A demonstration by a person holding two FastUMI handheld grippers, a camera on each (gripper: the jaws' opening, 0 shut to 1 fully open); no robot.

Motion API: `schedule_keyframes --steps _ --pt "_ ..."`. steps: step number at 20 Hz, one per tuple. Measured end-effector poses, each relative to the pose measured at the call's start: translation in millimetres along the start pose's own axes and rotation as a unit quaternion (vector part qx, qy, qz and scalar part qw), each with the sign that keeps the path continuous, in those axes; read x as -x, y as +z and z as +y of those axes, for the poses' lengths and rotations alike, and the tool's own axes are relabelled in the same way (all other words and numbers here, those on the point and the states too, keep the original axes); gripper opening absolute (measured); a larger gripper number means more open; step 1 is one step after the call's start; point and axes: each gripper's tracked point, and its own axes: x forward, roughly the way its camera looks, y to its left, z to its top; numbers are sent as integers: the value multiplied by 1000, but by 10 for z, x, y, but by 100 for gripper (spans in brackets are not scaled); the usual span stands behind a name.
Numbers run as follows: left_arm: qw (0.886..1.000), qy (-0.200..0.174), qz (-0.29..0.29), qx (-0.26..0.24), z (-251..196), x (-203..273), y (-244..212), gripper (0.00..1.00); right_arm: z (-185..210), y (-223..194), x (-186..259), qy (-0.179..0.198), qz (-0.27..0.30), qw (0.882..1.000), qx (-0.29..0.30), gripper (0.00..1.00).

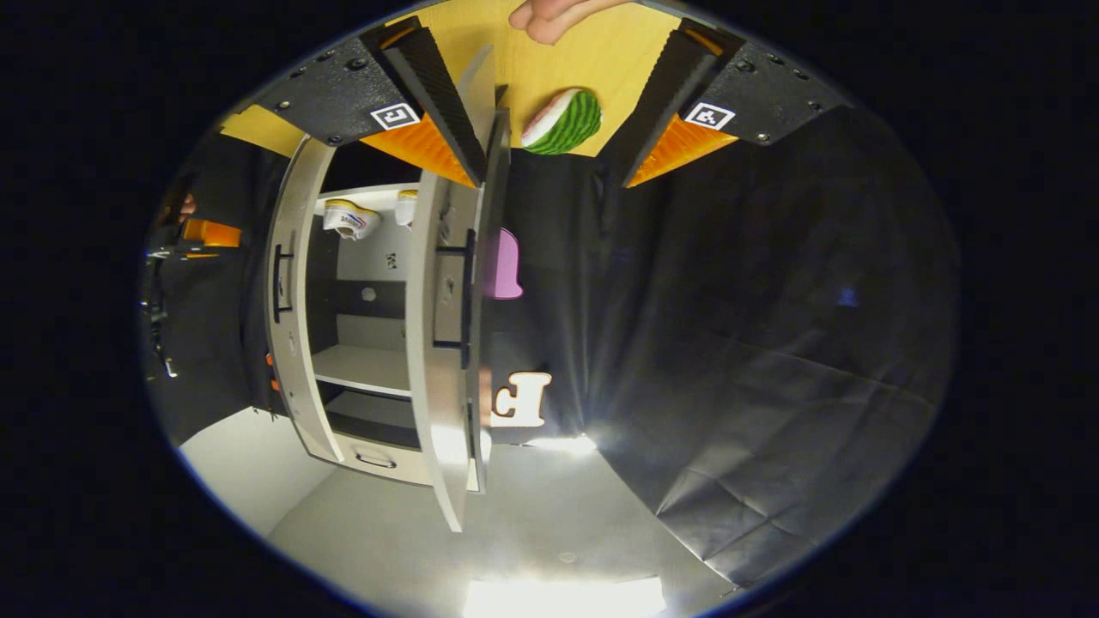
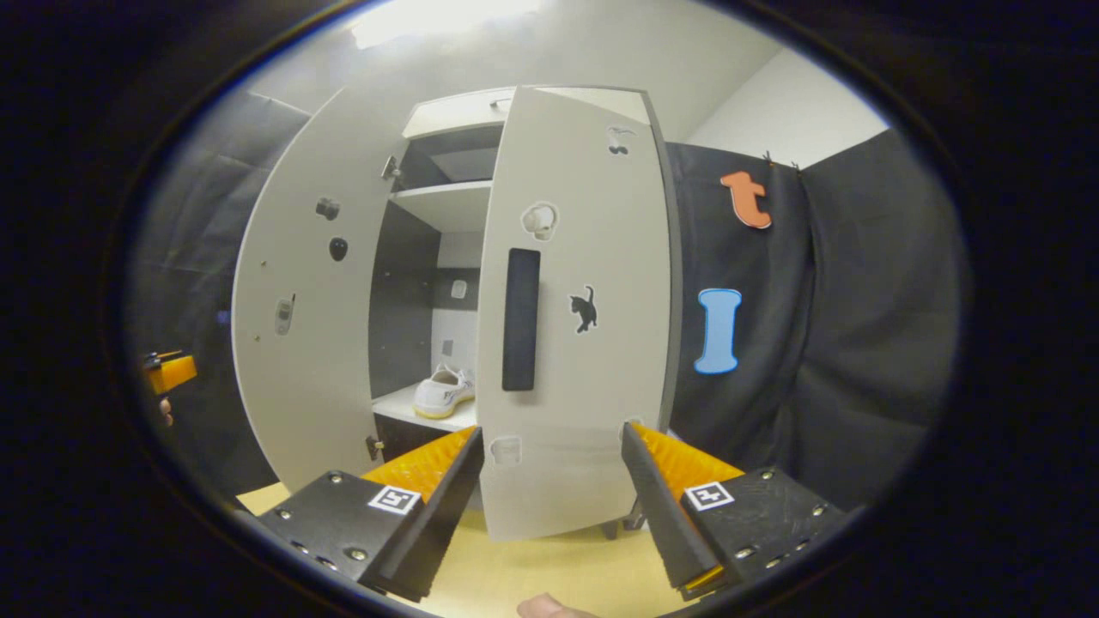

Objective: Grab one shoe with the right hand and put it into the shoe cabinet, grab the other shoe with the left hand and put it into the shoe cabinet; then close the right door with the right hand and the left door with the left hand.

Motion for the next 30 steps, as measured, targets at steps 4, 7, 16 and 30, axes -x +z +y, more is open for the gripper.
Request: schedule_keyframes --steps 4,7,16,30 --pt "1000 27 -6 -11 231 -324 289 93 188 -57 341 23 -19 999 -24 94" --pt "1000 11 4 -29 187 -521 453 96 272 -108 555 34 -29 999 -23 96" --pt "997 -58 49 1 -293 -1030 563 94 133 -139 883 16 -51 998 -28 96" --pt "996 -76 51 -18 -724 -1046 630 91 -29 -117 987 13 -65 997 -44 96"
